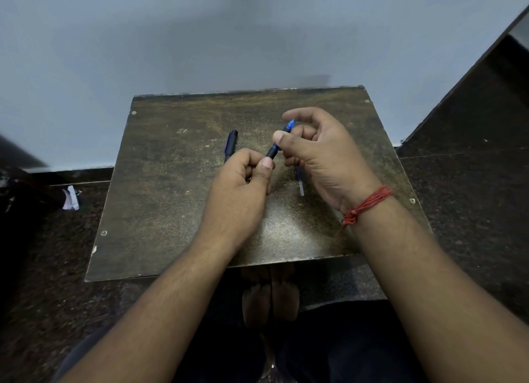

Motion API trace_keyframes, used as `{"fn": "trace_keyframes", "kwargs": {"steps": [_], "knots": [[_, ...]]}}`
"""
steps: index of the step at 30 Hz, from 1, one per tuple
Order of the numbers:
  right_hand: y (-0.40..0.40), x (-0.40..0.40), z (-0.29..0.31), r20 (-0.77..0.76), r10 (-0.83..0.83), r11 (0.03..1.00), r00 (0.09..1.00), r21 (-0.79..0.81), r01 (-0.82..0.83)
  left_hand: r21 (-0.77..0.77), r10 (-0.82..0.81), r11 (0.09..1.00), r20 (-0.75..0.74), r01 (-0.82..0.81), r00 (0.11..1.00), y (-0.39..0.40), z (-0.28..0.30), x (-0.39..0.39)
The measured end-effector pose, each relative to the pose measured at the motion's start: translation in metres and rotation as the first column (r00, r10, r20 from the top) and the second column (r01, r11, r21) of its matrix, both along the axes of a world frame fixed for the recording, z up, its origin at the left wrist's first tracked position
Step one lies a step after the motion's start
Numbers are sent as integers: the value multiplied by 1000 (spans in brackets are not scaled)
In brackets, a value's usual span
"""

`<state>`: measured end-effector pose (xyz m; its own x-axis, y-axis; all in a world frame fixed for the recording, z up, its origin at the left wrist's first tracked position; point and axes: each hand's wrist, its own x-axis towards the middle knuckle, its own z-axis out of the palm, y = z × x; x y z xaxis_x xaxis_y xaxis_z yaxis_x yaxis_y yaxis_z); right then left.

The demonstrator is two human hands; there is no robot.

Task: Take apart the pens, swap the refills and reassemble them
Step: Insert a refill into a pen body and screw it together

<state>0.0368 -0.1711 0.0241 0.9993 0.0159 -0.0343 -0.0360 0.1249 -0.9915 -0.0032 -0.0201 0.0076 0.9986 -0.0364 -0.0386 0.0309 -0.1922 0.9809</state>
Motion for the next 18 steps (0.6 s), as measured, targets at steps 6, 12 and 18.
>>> {"fn": "trace_keyframes", "kwargs": {"steps": [6, 12, 18], "knots": [[3, -1, -2, -10, -47, 999, 999, 8, 47, -31, -6, 1000, 6, 6, 1000, -2, 0, 2], [-4, 0, 1, -62, 8, 982, 998, 191, 3, -44, -10, 999, -7, 9, 1000, 0, -2, 1], [2, 0, 2, -98, -29, 989, 995, 143, 43, -23, -10, 1000, 4, 10, 1000, -2, -3, 1]]}}
